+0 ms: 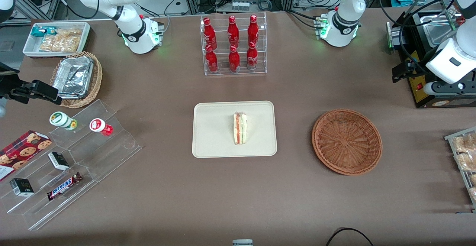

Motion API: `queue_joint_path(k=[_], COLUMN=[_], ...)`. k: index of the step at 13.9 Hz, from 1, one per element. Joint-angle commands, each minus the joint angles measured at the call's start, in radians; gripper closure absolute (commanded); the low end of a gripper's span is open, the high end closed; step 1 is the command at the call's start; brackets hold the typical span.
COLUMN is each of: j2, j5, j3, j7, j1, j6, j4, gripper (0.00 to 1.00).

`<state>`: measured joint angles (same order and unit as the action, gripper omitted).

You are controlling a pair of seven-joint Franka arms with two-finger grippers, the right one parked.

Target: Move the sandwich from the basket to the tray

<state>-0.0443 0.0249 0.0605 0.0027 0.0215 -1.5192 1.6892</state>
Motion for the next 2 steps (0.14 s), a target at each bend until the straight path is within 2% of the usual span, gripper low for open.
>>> queue_joint_path(k=[1,2], j2=[0.039,0.053], j5=[0.004,0.004], j3=[-0.004,-0.005], j7=[-0.003,-0.001], j1=[0.012,0.008], j6=[-0.074,-0.09], j4=[-0.022,-0.034], gripper=[0.0,0.0])
